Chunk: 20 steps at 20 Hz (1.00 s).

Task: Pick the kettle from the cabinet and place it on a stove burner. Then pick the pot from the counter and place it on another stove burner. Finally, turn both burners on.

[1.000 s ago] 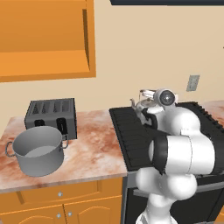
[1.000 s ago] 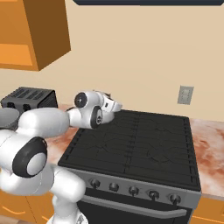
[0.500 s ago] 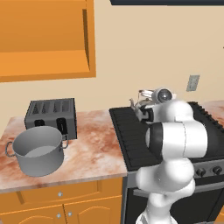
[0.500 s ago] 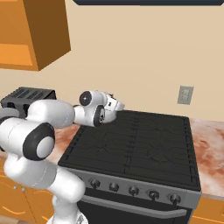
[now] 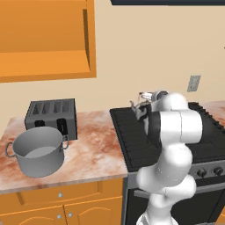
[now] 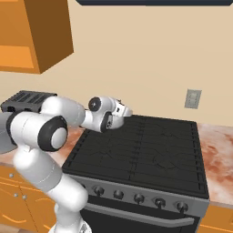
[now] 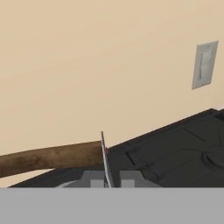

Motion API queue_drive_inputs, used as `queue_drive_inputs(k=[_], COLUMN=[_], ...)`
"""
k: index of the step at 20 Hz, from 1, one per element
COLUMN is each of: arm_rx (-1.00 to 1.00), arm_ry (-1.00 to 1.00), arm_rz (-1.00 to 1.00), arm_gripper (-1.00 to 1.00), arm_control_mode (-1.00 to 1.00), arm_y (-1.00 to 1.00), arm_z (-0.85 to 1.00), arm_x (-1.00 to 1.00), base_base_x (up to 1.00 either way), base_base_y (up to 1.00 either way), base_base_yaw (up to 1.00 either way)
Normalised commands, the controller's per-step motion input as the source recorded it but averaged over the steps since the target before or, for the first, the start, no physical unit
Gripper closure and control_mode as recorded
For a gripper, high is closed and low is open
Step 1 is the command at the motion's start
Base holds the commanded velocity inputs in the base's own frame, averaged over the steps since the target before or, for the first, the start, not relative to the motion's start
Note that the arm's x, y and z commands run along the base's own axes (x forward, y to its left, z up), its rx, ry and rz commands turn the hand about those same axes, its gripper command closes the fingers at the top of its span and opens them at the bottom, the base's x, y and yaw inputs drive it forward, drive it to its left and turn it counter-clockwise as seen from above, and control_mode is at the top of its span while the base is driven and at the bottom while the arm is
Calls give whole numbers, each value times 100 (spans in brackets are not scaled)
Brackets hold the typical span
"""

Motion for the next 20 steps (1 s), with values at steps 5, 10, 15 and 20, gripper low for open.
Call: queue_drive_inputs(k=[5,10,15,20], arm_rx=[0,0,0,1], arm_ry=[0,0,0,0], arm_rz=[0,0,0,0], arm_gripper=[100,100,100,100], arm_control_mode=[-100,-100,-100,-100], arm_y=[-6,-4,-2,-5], arm_z=[-25,-20,-17,-9], arm_x=[25,24,23,24], base_base_x=[0,0,0,0], base_base_y=[0,0,0,0], base_base_yaw=[0,0,0,0])
